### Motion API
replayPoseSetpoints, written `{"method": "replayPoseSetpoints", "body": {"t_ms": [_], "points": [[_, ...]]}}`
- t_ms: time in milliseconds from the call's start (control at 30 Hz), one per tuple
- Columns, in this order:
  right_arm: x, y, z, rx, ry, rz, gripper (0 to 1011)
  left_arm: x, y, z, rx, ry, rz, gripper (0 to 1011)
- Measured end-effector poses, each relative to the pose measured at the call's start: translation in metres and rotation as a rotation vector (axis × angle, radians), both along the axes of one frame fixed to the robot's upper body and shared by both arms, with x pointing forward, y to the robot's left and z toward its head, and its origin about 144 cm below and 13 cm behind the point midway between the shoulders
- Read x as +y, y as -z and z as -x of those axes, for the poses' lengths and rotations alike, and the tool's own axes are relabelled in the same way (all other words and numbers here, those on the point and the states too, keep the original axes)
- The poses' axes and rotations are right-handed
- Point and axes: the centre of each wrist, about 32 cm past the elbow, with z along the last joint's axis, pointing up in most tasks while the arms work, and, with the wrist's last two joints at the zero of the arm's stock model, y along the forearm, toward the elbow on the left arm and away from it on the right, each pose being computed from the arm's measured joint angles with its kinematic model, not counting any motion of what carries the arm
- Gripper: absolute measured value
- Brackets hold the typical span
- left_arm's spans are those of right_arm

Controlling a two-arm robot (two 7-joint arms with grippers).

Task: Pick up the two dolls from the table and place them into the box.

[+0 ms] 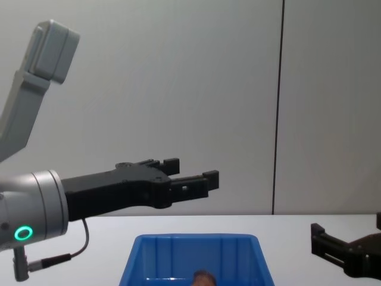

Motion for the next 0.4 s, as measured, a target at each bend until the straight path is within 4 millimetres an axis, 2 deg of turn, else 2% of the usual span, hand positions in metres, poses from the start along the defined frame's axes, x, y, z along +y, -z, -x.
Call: {"method": "replayPoseSetpoints", "body": {"t_ms": [100, 200, 400], "points": [[0.0000, 0.0000, 0.0000, 0.000, 0.000, 0.000, 1001, -0.0007, -0.0001, -0.0006, 0.002, 0.011, 0.001, 960], [0.0000, 0.0000, 0.0000, 0.000, 0.000, 0.000, 1001, -0.0012, -0.0002, -0.0009, 0.004, 0.018, 0.002, 1001], [0.0000, 0.0000, 0.0000, 0.000, 0.000, 0.000, 1001, -0.0018, -0.0005, -0.0014, 0.005, 0.026, 0.003, 1001]]}}
